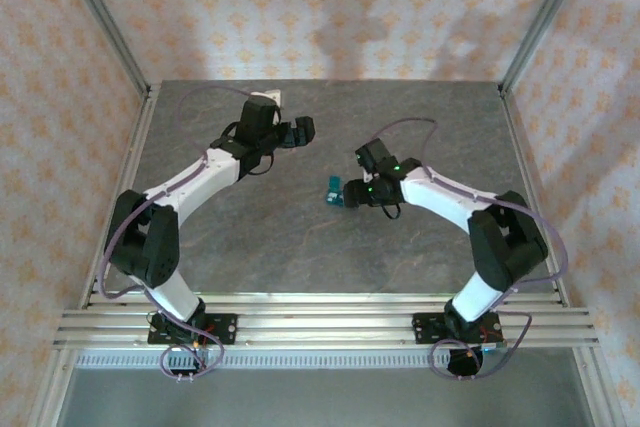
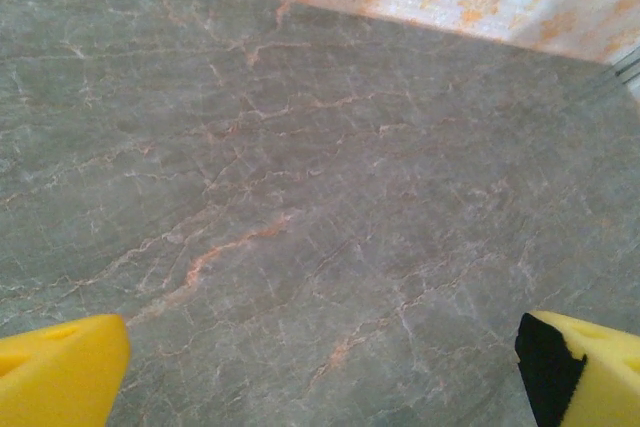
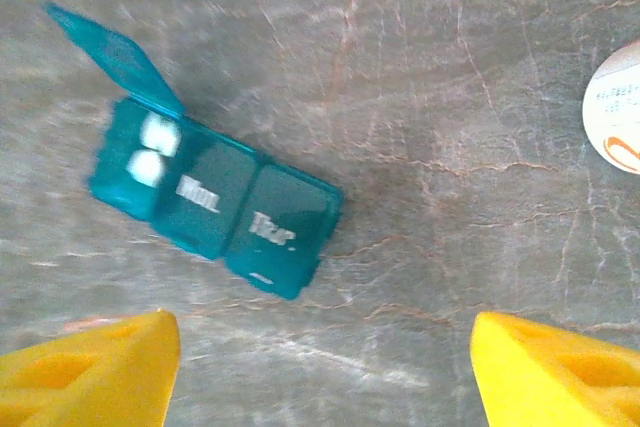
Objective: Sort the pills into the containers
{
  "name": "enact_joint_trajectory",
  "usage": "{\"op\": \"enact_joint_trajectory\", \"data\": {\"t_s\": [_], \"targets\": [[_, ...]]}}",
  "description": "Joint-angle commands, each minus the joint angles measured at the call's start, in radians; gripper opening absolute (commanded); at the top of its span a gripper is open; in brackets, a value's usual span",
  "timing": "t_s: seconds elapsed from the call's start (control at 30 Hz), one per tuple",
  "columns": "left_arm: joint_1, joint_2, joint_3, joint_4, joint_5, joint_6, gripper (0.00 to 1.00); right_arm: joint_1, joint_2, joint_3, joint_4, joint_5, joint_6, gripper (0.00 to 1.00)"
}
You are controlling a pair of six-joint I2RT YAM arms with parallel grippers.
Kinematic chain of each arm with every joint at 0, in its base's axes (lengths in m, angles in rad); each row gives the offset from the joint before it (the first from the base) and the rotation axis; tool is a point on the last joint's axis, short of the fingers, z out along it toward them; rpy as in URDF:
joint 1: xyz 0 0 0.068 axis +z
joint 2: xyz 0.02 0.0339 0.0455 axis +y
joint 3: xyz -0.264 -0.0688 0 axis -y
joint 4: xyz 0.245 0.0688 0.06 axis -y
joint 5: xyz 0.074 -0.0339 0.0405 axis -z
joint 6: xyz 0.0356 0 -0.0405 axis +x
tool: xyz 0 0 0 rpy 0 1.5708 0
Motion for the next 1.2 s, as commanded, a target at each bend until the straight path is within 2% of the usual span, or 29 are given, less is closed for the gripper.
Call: {"op": "enact_joint_trajectory", "data": {"t_s": [0.0, 0.1, 0.27, 0.43, 0.93, 1.03, 1.17], "targets": [[0.003, 0.036, 0.076, -0.088, 0.031, 0.042, 0.96, -0.029, -0.021, 0.039, -0.021, -0.115, 0.116, 0.74], [0.003, 0.063, 0.111, -0.132, 0.031, 0.053, 0.93, -0.034, 0.007, 0.054, -0.022, -0.133, 0.167, 0.7], [0.003, 0.105, 0.16, -0.187, 0.031, 0.066, 0.92, -0.043, 0.045, 0.051, -0.019, -0.074, 0.199, 0.68], [0.003, 0.156, 0.217, -0.251, 0.042, 0.073, 0.9, -0.051, 0.085, 0.054, -0.014, -0.048, 0.201, 0.66], [-0.026, 0.208, 0.266, -0.309, 0.012, 0.119, 0.87, -0.056, 0.173, 0.089, -0.022, 0.001, 0.185, 0.62], [-0.038, 0.23, 0.295, -0.34, 0.004, 0.137, 0.85, -0.058, 0.181, 0.083, -0.024, 0.01, 0.182, 0.62], [-0.06, 0.28, 0.338, -0.379, -0.003, 0.158, 0.77, -0.058, 0.187, 0.079, -0.024, 0.011, 0.183, 0.61]]}}
